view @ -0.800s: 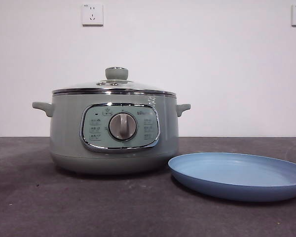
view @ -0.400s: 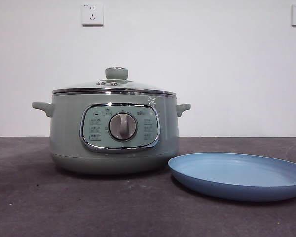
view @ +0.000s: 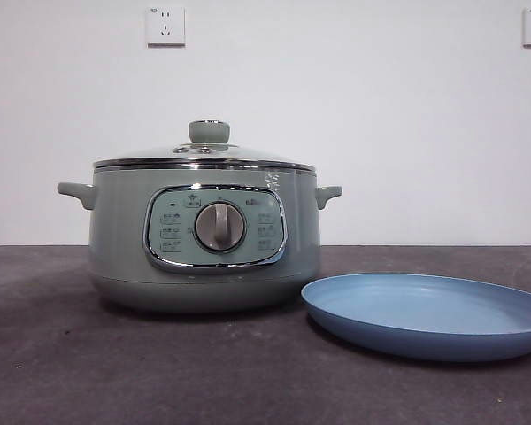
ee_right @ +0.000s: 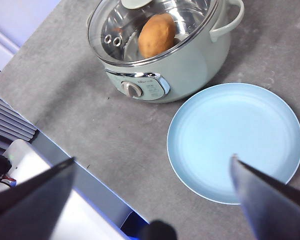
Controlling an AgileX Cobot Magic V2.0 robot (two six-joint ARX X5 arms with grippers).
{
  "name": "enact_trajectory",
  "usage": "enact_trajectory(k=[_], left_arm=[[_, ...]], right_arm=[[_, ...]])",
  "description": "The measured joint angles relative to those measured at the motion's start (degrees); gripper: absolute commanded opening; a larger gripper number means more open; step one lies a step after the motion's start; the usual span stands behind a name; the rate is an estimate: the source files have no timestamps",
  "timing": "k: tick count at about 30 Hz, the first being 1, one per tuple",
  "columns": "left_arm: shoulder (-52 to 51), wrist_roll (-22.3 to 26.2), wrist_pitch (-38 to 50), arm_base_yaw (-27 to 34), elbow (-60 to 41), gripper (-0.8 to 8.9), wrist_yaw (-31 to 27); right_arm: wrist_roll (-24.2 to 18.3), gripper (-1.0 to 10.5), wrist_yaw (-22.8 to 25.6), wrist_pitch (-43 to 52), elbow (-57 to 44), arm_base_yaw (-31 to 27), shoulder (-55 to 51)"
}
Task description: Take the potato out from the steamer,put the potato on the plate,close the lid
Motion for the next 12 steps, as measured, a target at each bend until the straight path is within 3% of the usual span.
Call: enact_trajectory(k=[6,12], left_arm=[[2.8,-1.1,2.9,-2.5,1.5,5.66,-1.1],[12.2,-1.3,6.5,-7.2,7.3,5.66,-4.8]], right_arm=[[0.6,6.0,0.0,0.0,0.0,0.0,0.0],[0.6,6.0,0.0,0.1,0.0,0.0,0.0]])
